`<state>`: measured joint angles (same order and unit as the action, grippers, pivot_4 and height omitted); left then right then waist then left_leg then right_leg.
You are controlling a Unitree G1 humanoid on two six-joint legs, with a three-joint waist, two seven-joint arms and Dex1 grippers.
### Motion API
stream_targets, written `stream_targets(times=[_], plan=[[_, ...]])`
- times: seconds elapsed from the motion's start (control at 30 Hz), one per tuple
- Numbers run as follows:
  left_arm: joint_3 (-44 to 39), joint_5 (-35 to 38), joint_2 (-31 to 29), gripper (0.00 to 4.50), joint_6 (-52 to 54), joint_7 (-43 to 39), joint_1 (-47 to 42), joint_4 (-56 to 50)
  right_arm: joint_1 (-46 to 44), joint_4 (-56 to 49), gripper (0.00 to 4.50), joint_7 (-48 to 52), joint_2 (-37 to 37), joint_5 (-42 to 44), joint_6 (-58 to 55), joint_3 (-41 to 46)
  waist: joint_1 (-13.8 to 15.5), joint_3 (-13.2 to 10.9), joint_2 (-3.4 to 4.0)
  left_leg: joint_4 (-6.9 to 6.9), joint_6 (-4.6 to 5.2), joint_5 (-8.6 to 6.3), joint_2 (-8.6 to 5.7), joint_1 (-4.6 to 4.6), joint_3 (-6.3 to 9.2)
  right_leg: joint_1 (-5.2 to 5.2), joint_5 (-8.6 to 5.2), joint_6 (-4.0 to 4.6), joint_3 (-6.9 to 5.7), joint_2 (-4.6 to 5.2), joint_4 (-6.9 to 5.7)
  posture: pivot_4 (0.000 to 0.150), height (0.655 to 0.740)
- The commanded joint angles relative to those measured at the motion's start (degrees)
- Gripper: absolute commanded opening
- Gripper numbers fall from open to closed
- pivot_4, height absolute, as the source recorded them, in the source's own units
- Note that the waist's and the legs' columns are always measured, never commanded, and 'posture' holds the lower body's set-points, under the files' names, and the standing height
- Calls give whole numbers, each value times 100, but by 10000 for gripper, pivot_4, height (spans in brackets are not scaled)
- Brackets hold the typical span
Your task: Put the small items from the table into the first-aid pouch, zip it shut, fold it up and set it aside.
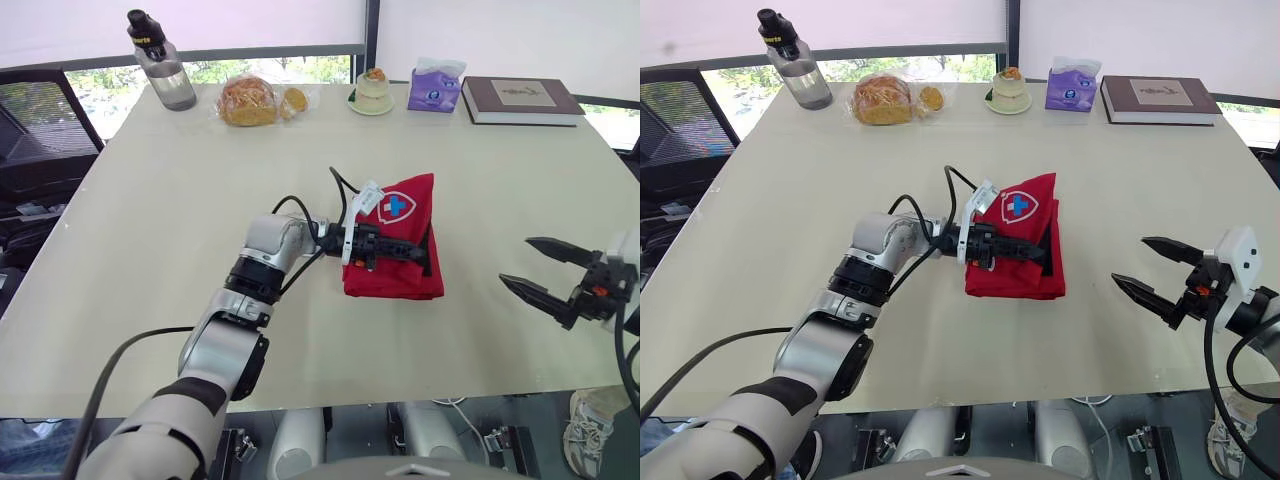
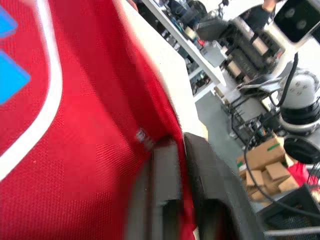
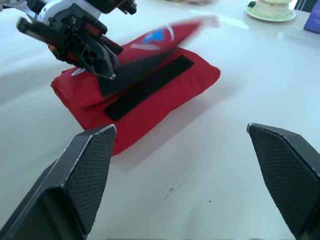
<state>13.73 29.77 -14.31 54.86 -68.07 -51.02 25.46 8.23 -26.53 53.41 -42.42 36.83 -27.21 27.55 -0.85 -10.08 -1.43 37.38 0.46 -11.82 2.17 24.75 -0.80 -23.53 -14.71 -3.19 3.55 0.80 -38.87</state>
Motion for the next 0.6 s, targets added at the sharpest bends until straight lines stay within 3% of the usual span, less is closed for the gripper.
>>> stream_targets(times=[0.03,0.2,0.6], plan=[[11,-56,31,22073,-79,-128,-91,5,178,-246,45000,-100,65,63,178,223,3,0,0,-1,0,0,0,3,0,-1,1,1,0,0,1,1500,7387],[-28,-54,17,44362,-55,-214,-100,-58,320,-154,45000,-104,68,47,331,301,6,1,0,2,1,0,0,-2,0,1,-1,-2,0,1,0,1500,7387],[-8,-2,-262,44362,-775,-781,68,-1125,472,36,45000,-52,22,5,638,347,6,1,1,-4,0,0,-1,0,2,2,6,13,1,-1,2,1500,7387]])
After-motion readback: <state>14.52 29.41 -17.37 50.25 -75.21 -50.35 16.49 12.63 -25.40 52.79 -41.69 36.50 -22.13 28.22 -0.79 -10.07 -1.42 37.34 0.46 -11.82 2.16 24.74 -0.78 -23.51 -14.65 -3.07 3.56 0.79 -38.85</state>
